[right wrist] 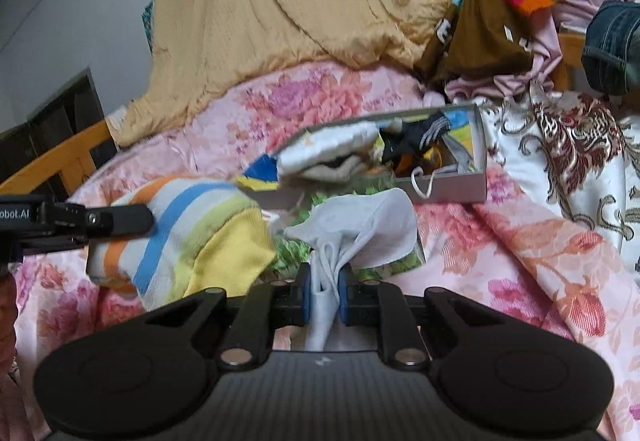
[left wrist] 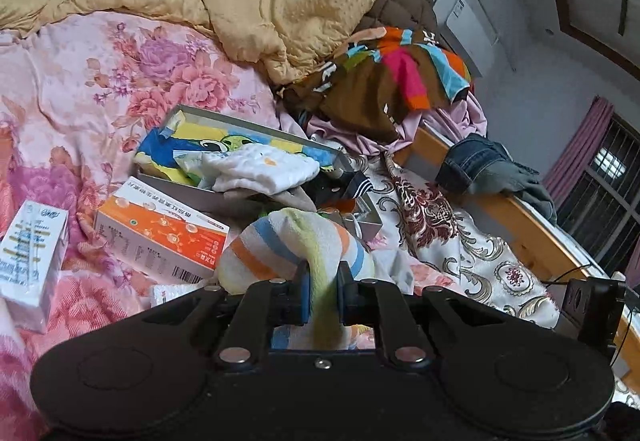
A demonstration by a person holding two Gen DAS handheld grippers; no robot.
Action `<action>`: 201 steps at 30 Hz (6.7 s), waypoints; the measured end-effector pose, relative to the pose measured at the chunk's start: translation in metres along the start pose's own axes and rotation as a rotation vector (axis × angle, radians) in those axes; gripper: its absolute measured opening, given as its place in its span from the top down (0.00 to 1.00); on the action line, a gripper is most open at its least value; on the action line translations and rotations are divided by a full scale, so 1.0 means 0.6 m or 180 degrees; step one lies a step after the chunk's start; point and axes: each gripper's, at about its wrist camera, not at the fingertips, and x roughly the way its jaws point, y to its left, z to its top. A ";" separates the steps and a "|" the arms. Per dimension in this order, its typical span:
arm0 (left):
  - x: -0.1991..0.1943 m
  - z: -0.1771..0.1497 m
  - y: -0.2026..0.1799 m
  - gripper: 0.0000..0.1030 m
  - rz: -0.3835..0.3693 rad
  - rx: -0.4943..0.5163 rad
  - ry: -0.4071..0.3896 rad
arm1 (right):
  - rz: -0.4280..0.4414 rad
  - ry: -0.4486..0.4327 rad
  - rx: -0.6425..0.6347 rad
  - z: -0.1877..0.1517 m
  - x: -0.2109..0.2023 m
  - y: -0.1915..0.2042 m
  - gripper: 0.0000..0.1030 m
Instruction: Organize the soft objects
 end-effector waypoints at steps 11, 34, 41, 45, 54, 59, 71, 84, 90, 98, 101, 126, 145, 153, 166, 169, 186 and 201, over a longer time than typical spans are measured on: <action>-0.025 0.032 -0.018 0.87 -0.0094 -0.0211 -0.0179 | 0.0072 -0.0336 -0.0018 0.021 -0.020 -0.001 0.85; 0.250 0.225 -0.039 0.87 0.0109 0.0052 -0.0593 | -0.0238 -0.0927 0.0207 0.176 0.151 -0.129 0.85; 0.341 0.229 -0.015 0.87 0.0276 -0.0081 -0.0398 | -0.0313 -0.0880 0.0366 0.184 0.191 -0.161 0.85; 0.369 0.217 -0.002 0.86 0.0432 0.0004 -0.0231 | -0.0405 -0.0769 0.0362 0.184 0.216 -0.163 0.84; 0.400 0.185 0.029 0.79 0.0636 0.0056 0.0036 | -0.0460 -0.0396 0.0293 0.173 0.261 -0.161 0.78; 0.412 0.179 0.030 0.78 0.0650 0.0061 0.0092 | -0.0477 -0.0291 0.0302 0.170 0.271 -0.165 0.77; 0.417 0.184 0.008 0.69 0.0638 0.0175 0.0186 | -0.0412 -0.0275 0.0383 0.172 0.257 -0.179 0.56; 0.352 0.207 -0.012 0.40 0.0739 0.0240 -0.0009 | -0.0469 -0.0518 0.0435 0.198 0.191 -0.172 0.16; 0.297 0.217 -0.029 0.24 0.0809 0.0338 -0.0147 | -0.0440 -0.0678 0.0413 0.217 0.141 -0.153 0.06; 0.192 0.214 -0.057 0.11 0.0763 0.0367 -0.0346 | -0.0359 -0.0849 0.0311 0.226 0.050 -0.112 0.00; 0.153 0.202 -0.071 0.06 0.0744 0.0423 -0.0441 | -0.0356 -0.0827 0.0244 0.218 0.017 -0.092 0.00; -0.112 0.006 -0.061 0.01 0.0958 0.0596 -0.0597 | -0.0413 -0.0673 -0.0122 0.057 -0.132 0.087 0.00; -0.145 -0.093 -0.039 0.01 0.1240 0.0588 -0.0162 | -0.0362 -0.0245 -0.0314 -0.027 -0.127 0.121 0.00; -0.136 -0.096 -0.025 0.01 0.1388 0.0494 -0.0036 | -0.0342 -0.0098 -0.0316 -0.038 -0.110 0.122 0.00; -0.132 -0.089 -0.002 0.01 0.1543 0.0187 0.0111 | -0.0214 0.0123 -0.0414 -0.056 -0.084 0.136 0.00; -0.131 -0.086 0.010 0.01 0.1514 0.0038 0.0151 | -0.0183 0.0192 -0.0405 -0.060 -0.074 0.137 0.00; -0.065 -0.038 0.055 0.01 0.1158 -0.0113 0.0398 | -0.0058 0.0448 -0.0337 -0.079 -0.008 0.133 0.00; 0.016 -0.005 0.091 0.01 0.0947 0.0318 0.0340 | -0.0203 0.0530 -0.0478 -0.078 0.042 0.120 0.00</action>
